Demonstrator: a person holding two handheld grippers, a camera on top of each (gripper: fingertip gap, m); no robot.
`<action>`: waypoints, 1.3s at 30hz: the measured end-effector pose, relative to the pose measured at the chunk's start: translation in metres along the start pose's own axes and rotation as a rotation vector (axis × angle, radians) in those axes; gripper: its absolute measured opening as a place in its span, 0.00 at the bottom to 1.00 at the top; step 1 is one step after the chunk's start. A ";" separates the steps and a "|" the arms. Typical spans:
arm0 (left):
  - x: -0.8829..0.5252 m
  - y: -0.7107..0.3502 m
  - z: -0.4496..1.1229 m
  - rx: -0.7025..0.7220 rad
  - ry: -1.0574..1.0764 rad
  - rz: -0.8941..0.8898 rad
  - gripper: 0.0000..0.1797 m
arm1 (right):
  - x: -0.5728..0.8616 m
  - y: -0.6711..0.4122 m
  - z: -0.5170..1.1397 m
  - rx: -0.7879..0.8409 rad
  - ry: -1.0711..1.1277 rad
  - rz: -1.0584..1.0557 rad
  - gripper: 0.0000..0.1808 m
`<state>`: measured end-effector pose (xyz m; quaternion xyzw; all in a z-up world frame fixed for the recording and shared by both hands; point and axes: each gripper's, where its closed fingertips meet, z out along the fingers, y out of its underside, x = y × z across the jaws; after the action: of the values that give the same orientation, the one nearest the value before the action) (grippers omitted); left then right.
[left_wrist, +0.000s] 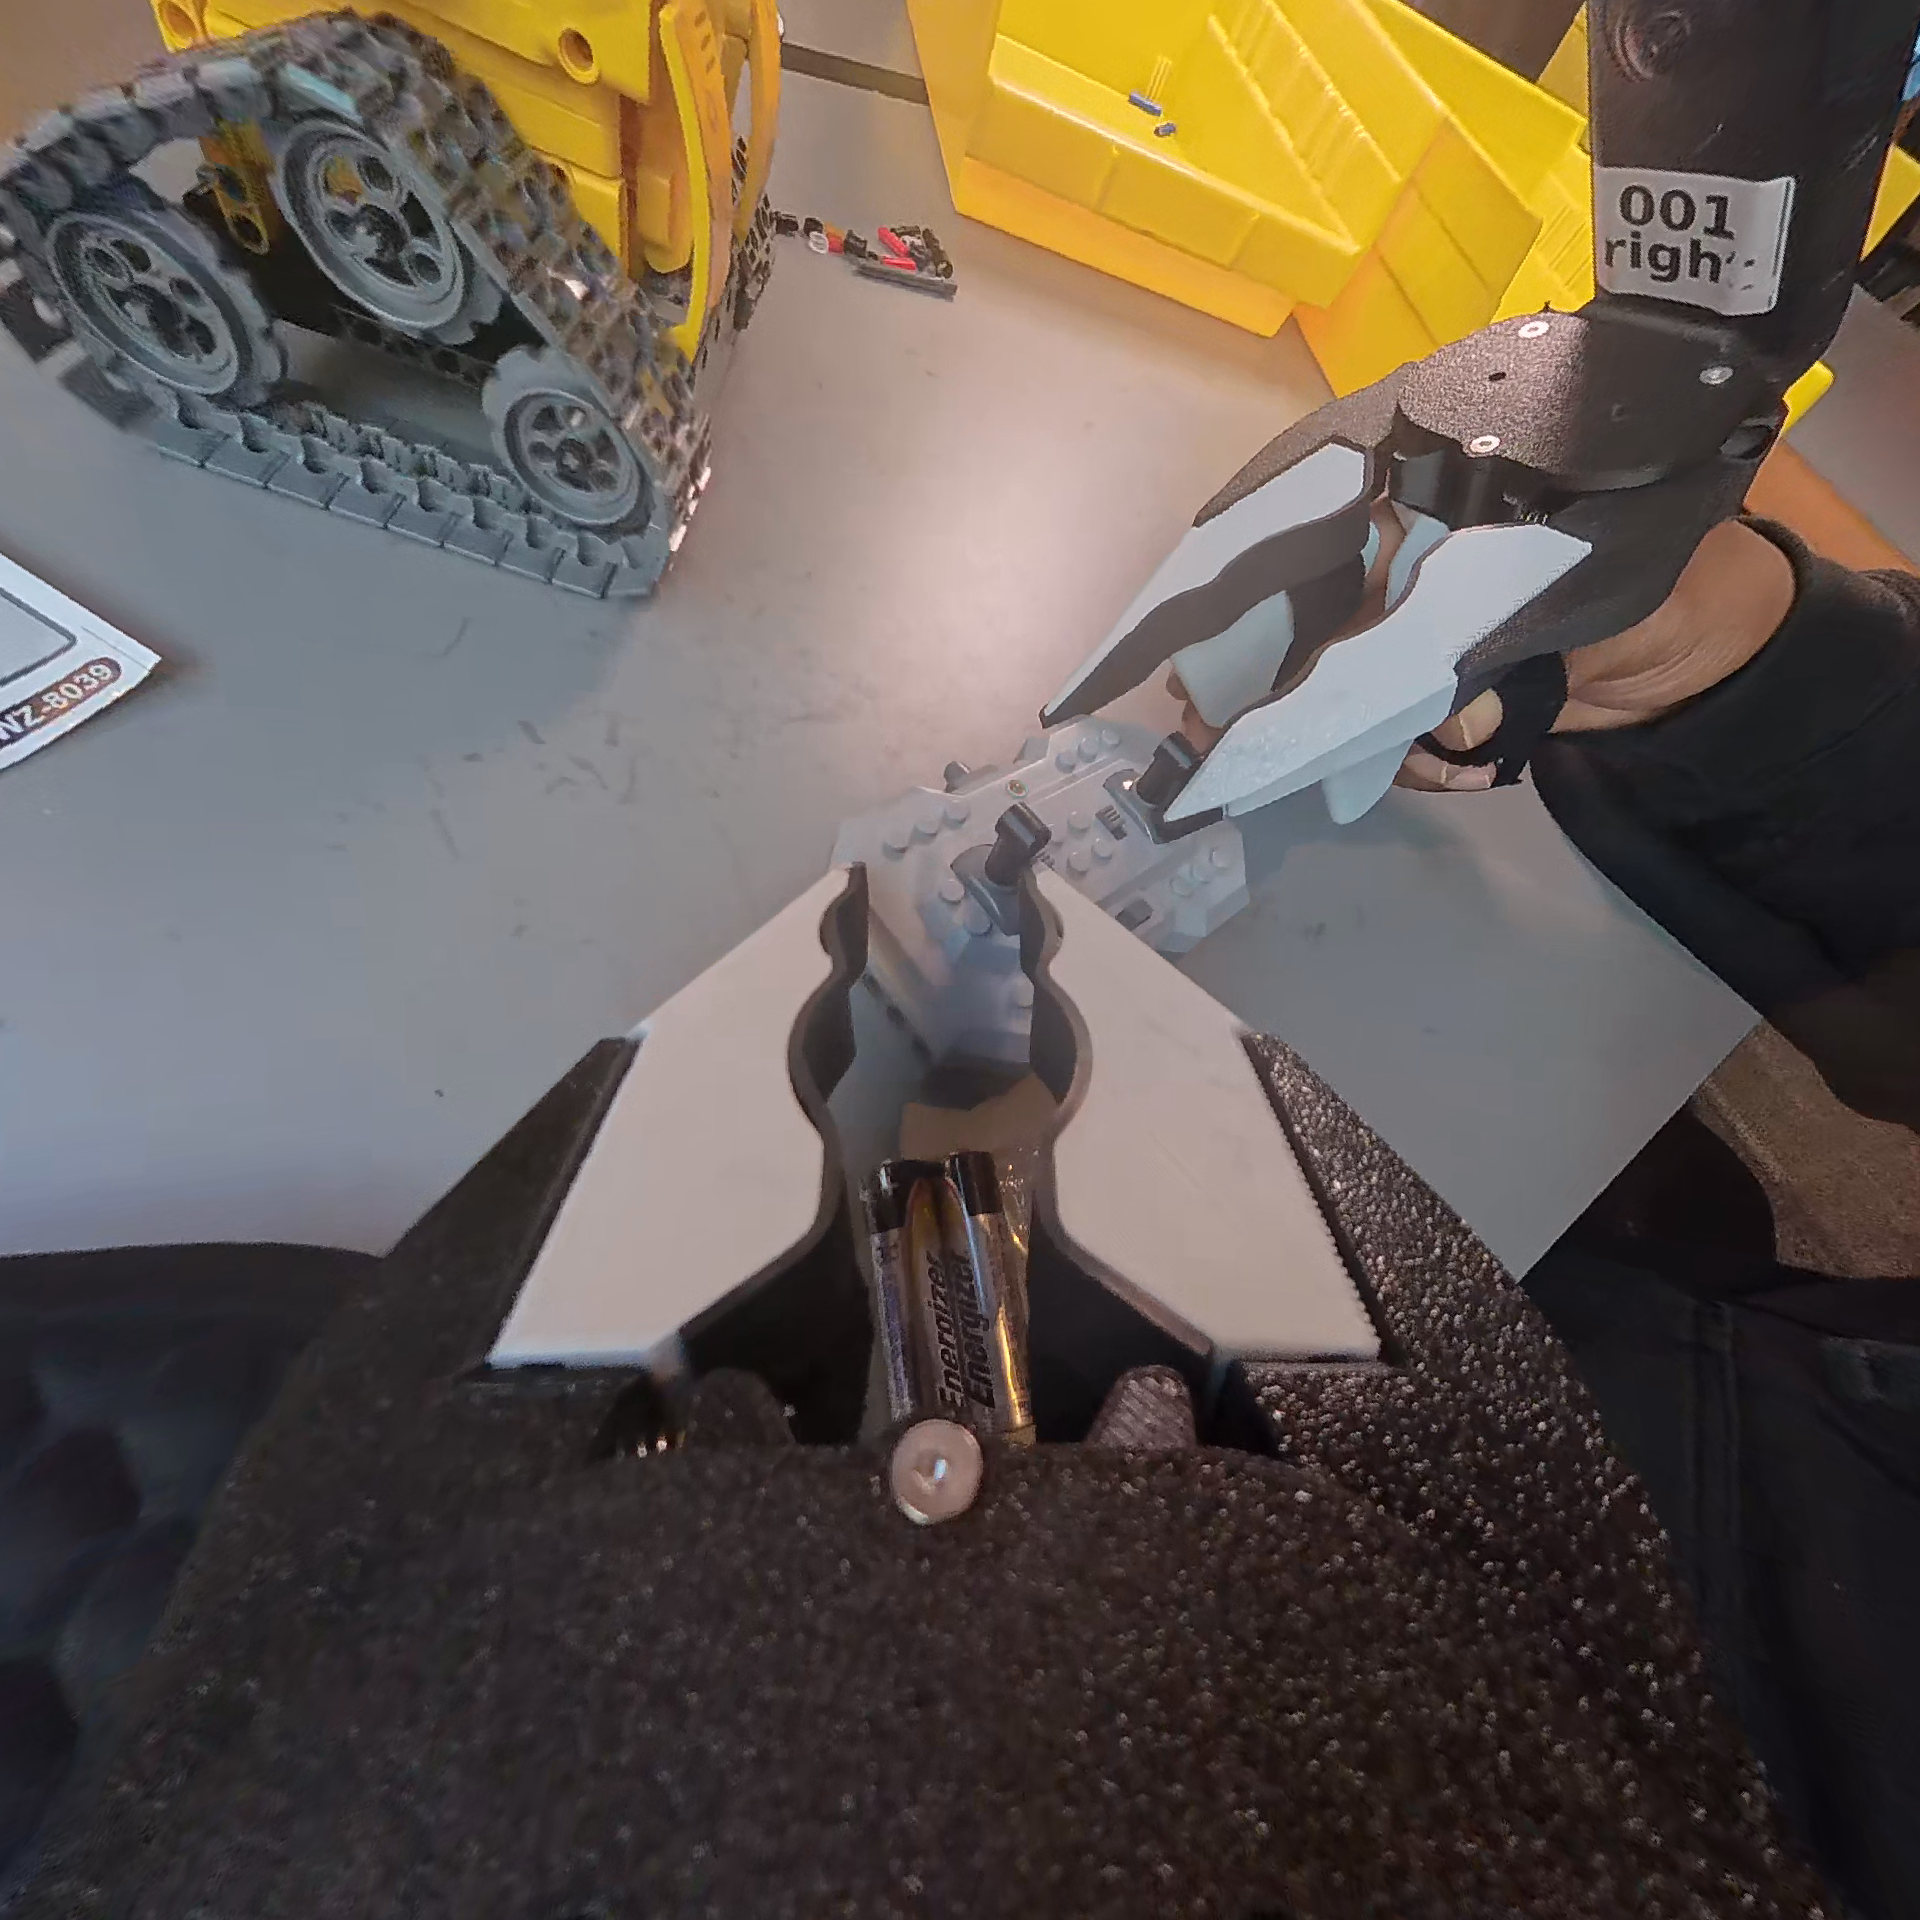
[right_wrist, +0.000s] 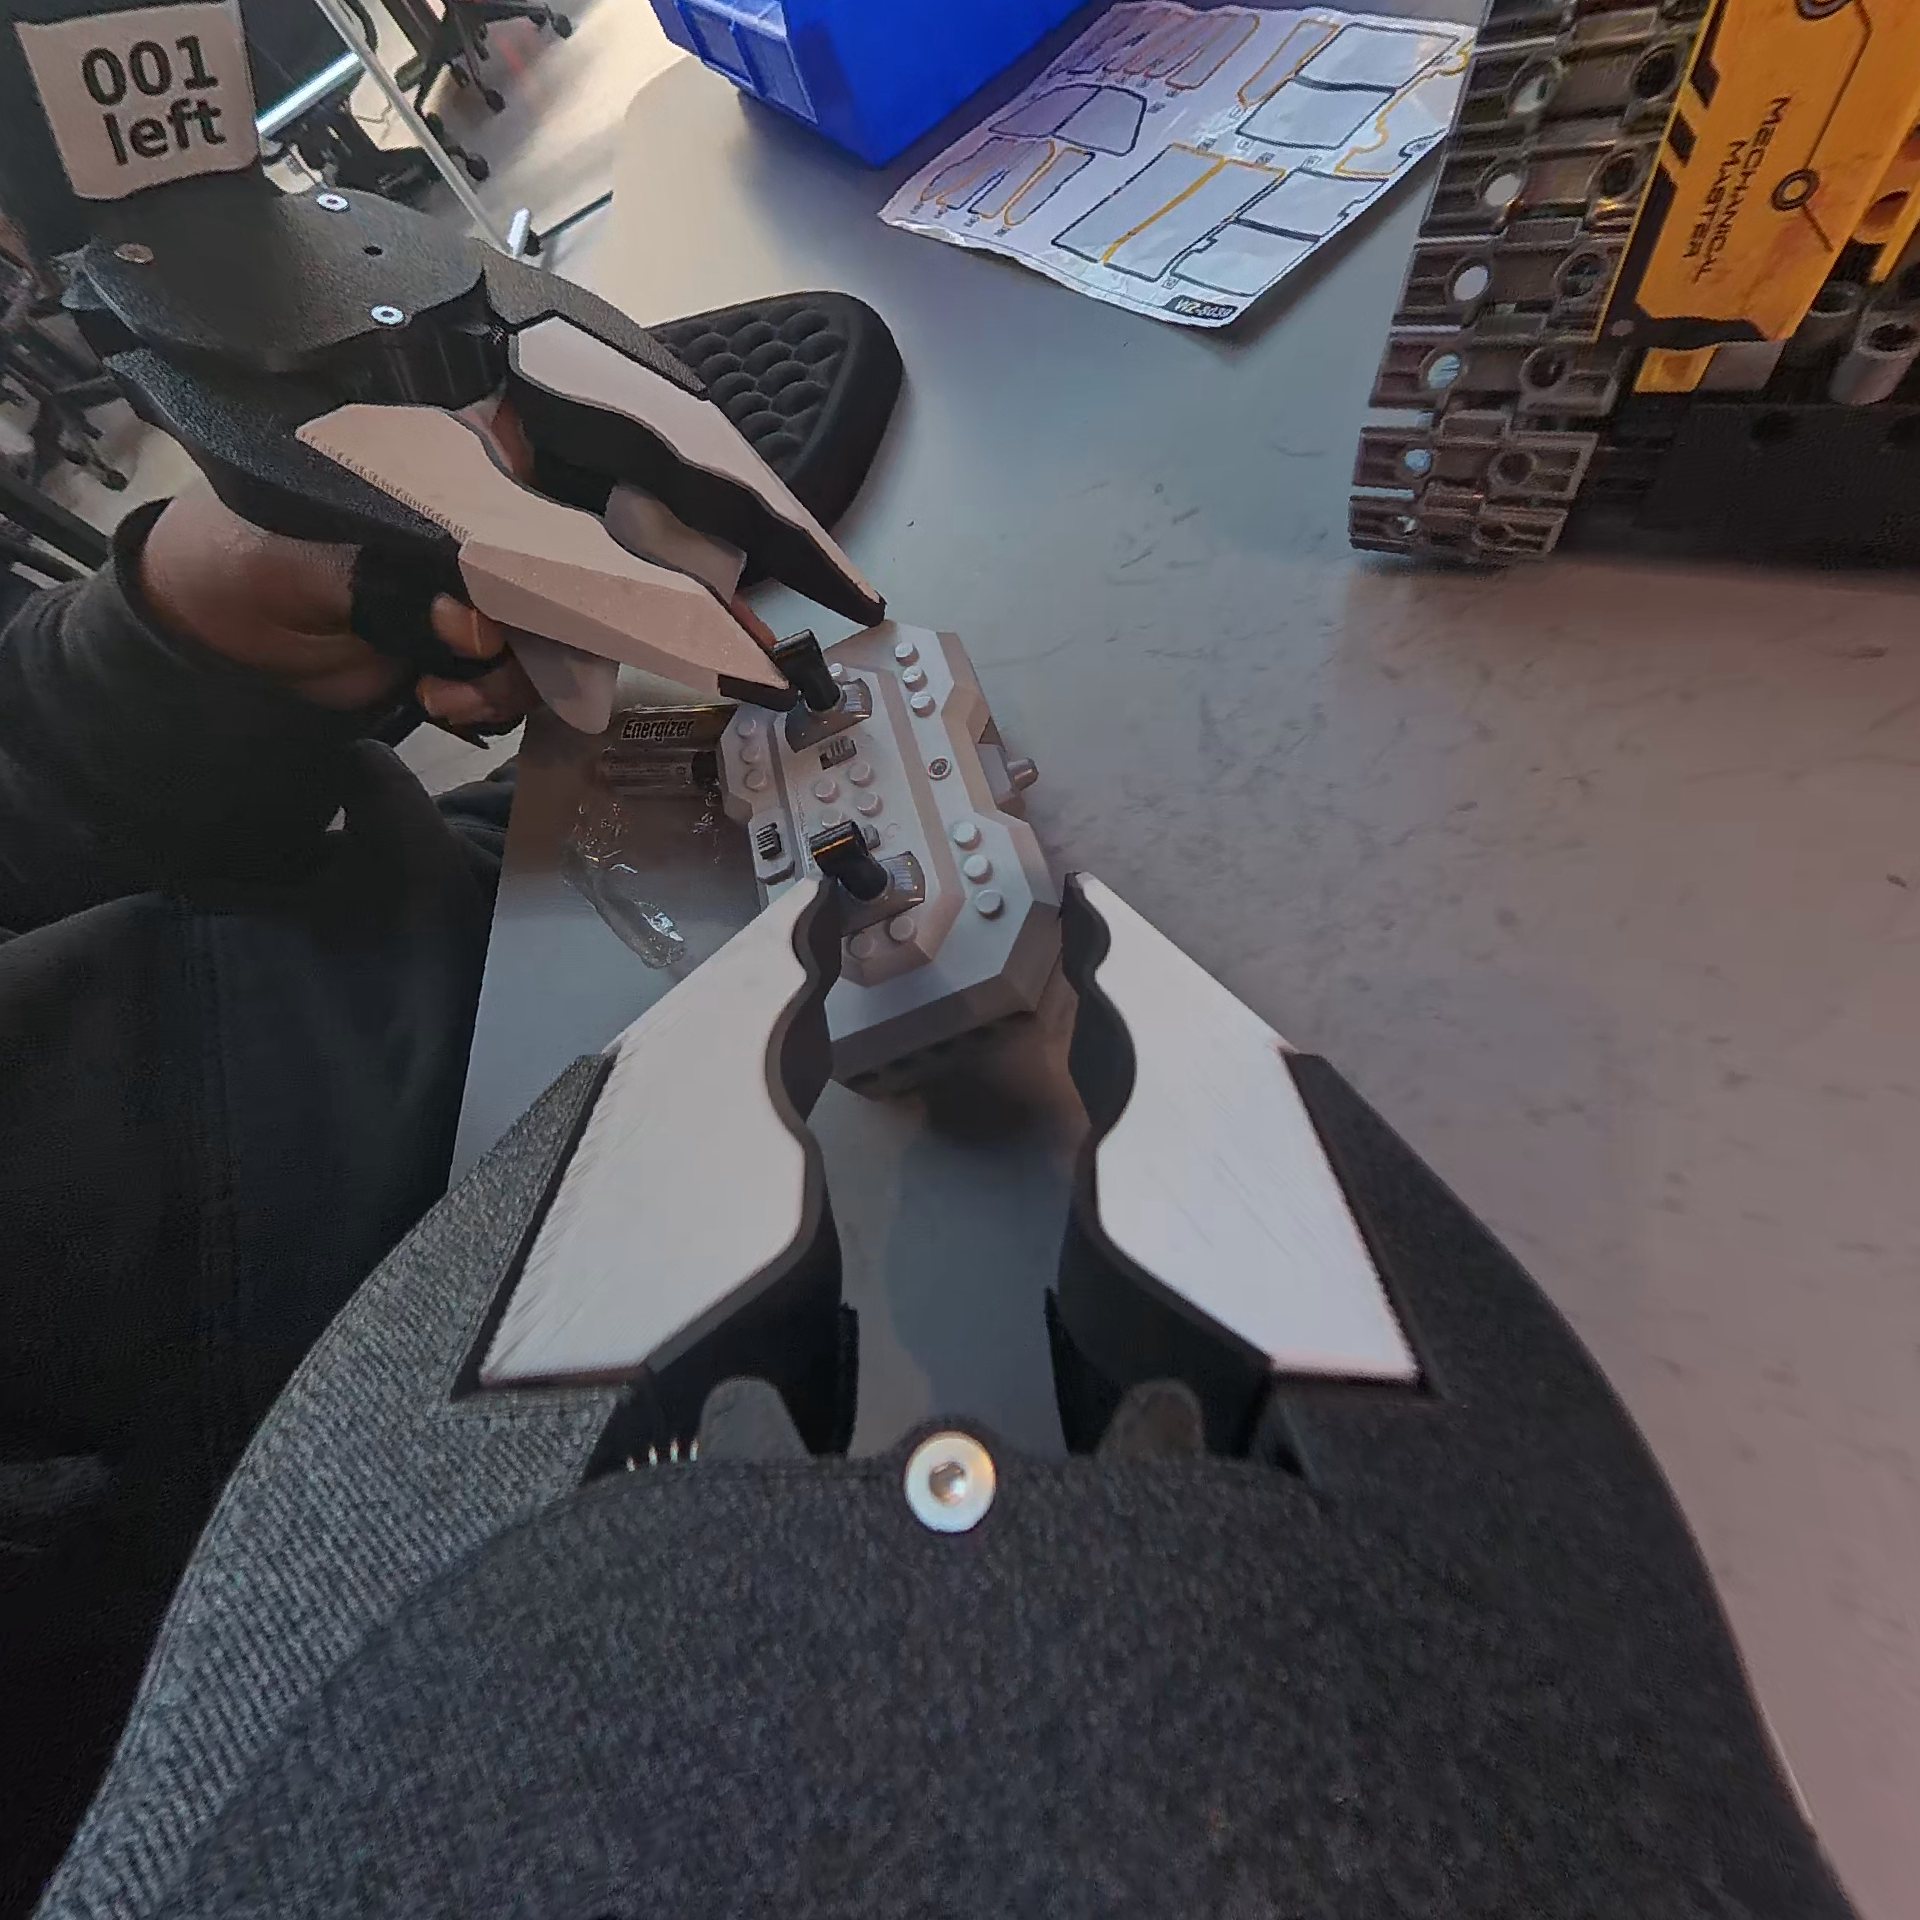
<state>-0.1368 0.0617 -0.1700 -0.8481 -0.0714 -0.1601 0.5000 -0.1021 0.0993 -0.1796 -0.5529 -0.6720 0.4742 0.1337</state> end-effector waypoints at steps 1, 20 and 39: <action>0.000 0.000 0.000 0.001 -0.003 -0.006 0.15 | 0.000 0.000 0.000 0.001 -0.002 0.002 0.23; -0.001 0.003 0.000 -0.016 0.017 0.005 0.29 | -0.007 0.001 0.000 -0.016 -0.028 -0.011 0.25; 0.003 0.009 0.003 -0.046 0.066 -0.034 0.27 | -0.014 0.006 0.003 -0.040 -0.056 -0.015 0.28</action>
<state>-0.1309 0.0599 -0.1773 -0.8523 -0.0655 -0.1982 0.4796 -0.0959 0.0855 -0.1806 -0.5370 -0.6888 0.4750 0.1076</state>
